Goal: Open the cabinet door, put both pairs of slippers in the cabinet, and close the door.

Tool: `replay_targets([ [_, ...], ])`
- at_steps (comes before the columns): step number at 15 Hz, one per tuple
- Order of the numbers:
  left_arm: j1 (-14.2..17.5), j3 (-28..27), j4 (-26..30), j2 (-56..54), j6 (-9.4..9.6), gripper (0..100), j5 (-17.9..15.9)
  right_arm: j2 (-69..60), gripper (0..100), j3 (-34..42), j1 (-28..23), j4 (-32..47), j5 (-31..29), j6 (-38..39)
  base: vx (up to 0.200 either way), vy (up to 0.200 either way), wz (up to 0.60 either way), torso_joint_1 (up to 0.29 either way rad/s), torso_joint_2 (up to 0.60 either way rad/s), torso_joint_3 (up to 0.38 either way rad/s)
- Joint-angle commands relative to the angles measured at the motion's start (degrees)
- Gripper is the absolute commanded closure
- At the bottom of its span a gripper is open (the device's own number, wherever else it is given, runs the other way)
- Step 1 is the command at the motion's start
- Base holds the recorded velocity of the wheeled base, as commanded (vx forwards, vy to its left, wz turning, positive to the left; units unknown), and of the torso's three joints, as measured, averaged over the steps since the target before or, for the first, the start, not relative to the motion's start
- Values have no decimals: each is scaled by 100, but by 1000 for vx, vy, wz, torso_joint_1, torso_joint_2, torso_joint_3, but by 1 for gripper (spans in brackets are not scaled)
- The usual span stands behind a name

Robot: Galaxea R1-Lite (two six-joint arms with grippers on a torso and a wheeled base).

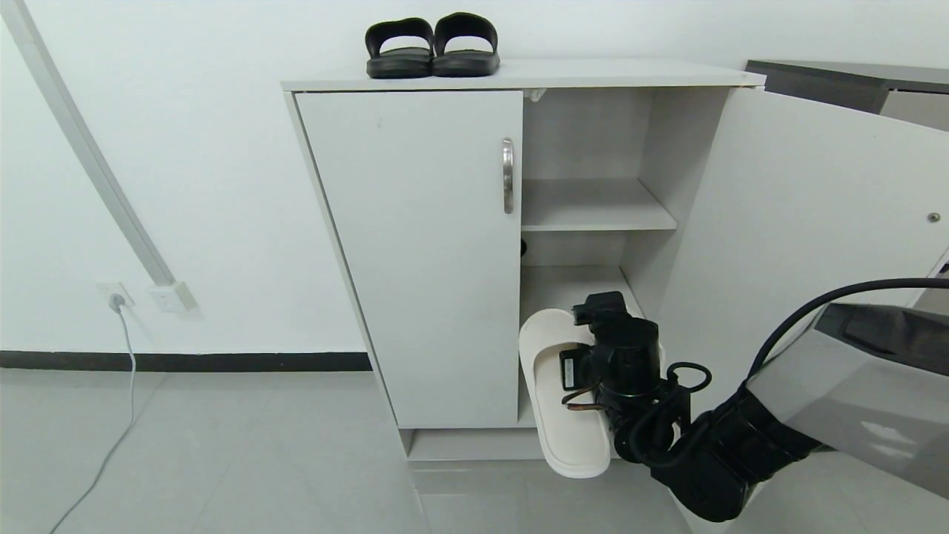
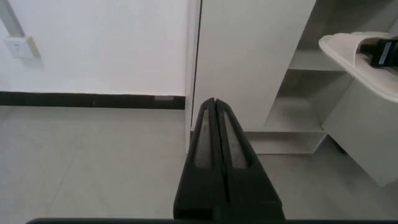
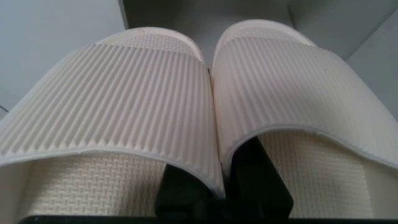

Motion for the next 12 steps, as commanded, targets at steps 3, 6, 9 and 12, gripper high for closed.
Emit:
replay_targets([
  [3, 5, 1, -1, 20, -6, 100, -4, 8, 100, -21, 20, -2, -109, 2, 0, -200, 0, 4, 2, 4],
  [6, 5, 1, -1, 20, -6, 100, -4, 17, 100, -4, 90, -11, -109, 2, 0, 0, 0, 0, 0, 0],
  [9, 5, 1, -1, 20, -6, 100, -4, 17, 100, 5, 107, -11, -117, 2, 0, 0, 0, 0, 0, 0],
  [12, 5, 1, -1, 20, -6, 100, -4, 52, 100, 31, 72, -11, -249, 2, 0, 0, 0, 0, 0, 0],
])
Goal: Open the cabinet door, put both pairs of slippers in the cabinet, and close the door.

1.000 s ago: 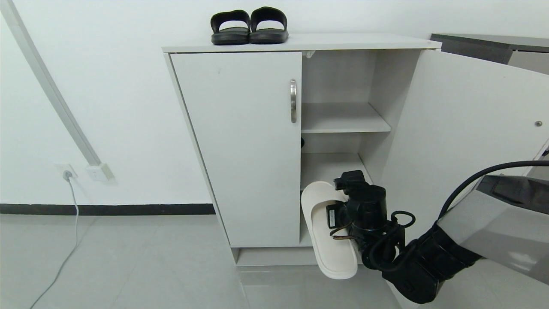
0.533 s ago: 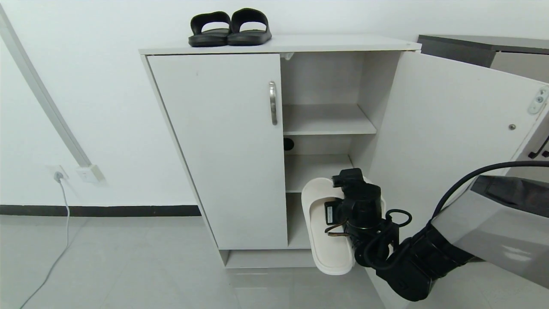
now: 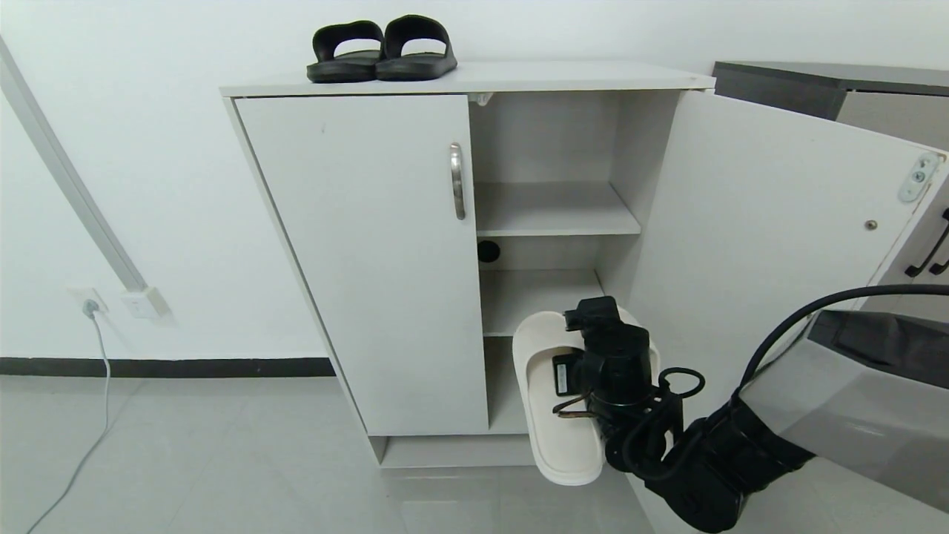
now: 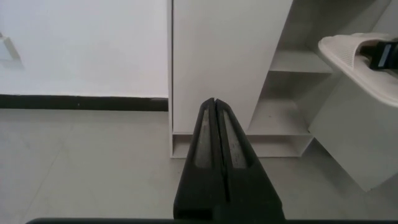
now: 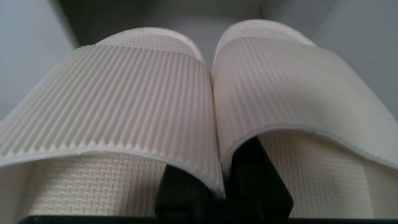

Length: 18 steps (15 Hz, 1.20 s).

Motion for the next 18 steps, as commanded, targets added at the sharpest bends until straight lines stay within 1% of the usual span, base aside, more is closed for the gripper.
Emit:
replay_targets([
  [1, 0, 1, -1, 19, -4, 100, 1, 19, 100, 14, -62, 5, -11, -1, 0, 0, 0, 0, 0, 0],
  [18, 0, 1, -1, 19, -4, 100, 1, 19, 100, 129, -422, 14, -20, -9, 0, 0, 0, 0, 0, 0],
])
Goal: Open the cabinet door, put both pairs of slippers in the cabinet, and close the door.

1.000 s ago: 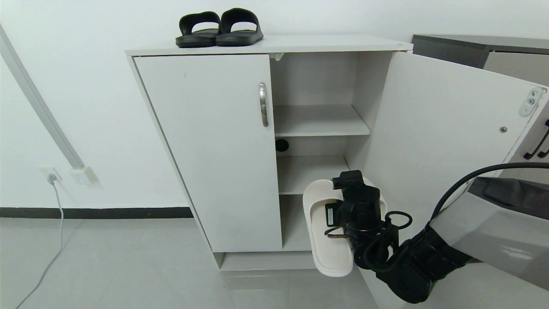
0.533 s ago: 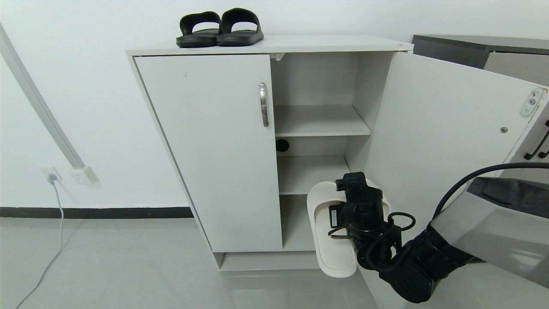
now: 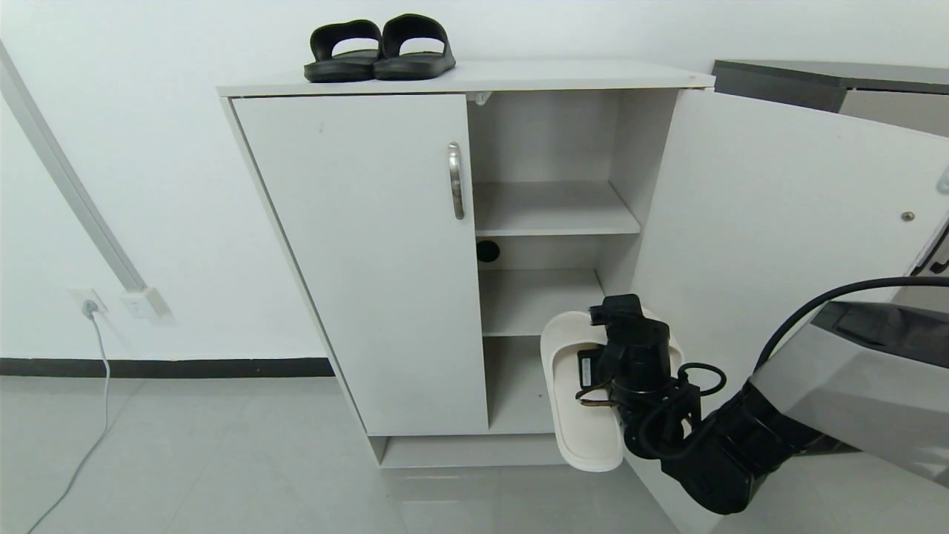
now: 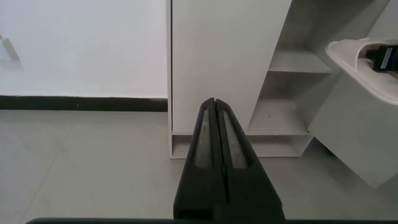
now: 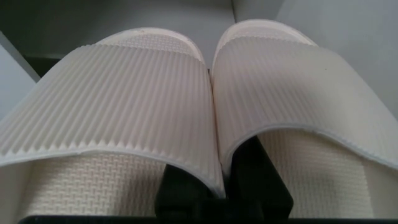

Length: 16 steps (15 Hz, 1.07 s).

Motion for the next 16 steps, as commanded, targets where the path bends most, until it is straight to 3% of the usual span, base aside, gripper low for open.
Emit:
replay_targets([
  [1, 0, 1, -1, 9, -2, 100, -2, -4, 100, -1, -9, -2, -1, -1, 0, 0, 0, 0, 0, 0],
  [10, 0, 1, -1, 9, -2, 100, -2, 57, 100, -36, -9, -2, 8, -18, 0, 0, 0, 0, 0, 0],
  [16, 0, 1, -1, 9, -2, 100, -2, 427, 100, -519, 334, -2, 149, -36, 0, 0, 0, 0, 0, 0],
])
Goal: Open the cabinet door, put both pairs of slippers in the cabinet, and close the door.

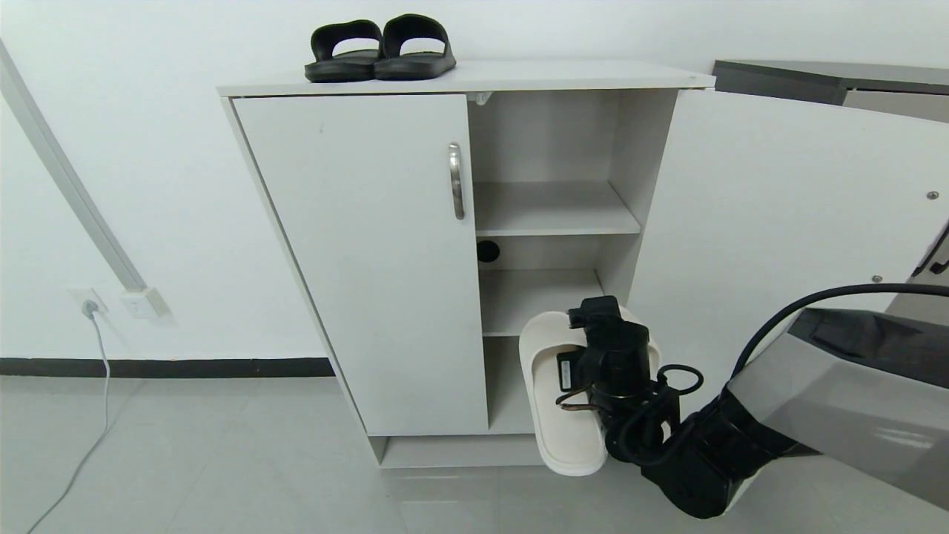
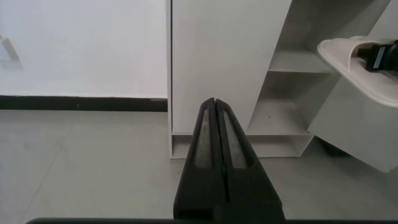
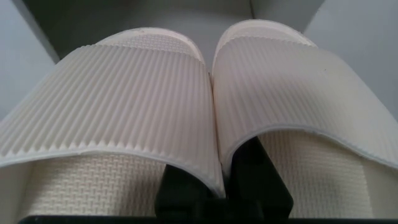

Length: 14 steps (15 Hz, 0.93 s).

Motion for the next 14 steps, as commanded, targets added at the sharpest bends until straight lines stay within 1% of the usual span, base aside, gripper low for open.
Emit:
replay_targets([
  [1, 0, 1, -1, 9, -2, 100, 1, 370, 100, -330, 46, -2, 22, 8, 0, 0, 0, 0, 0, 0],
  [3, 0, 1, -1, 9, -2, 100, 1, 651, 100, -743, 46, 42, 22, -1, 0, 0, 0, 0, 0, 0],
  [5, 0, 1, -1, 9, -2, 100, 1, 704, 100, -1174, 46, 384, 22, 8, 0, 0, 0, 0, 0, 0],
  [7, 0, 1, -1, 9, -2, 100, 1, 739, 100, -1376, 46, 525, 22, 26, 0, 0, 0, 0, 0, 0],
  [14, 0, 1, -1, 9, -2, 100, 1, 827, 100, -1306, 20, 534, 22, 166, 0, 0, 0, 0, 0, 0],
])
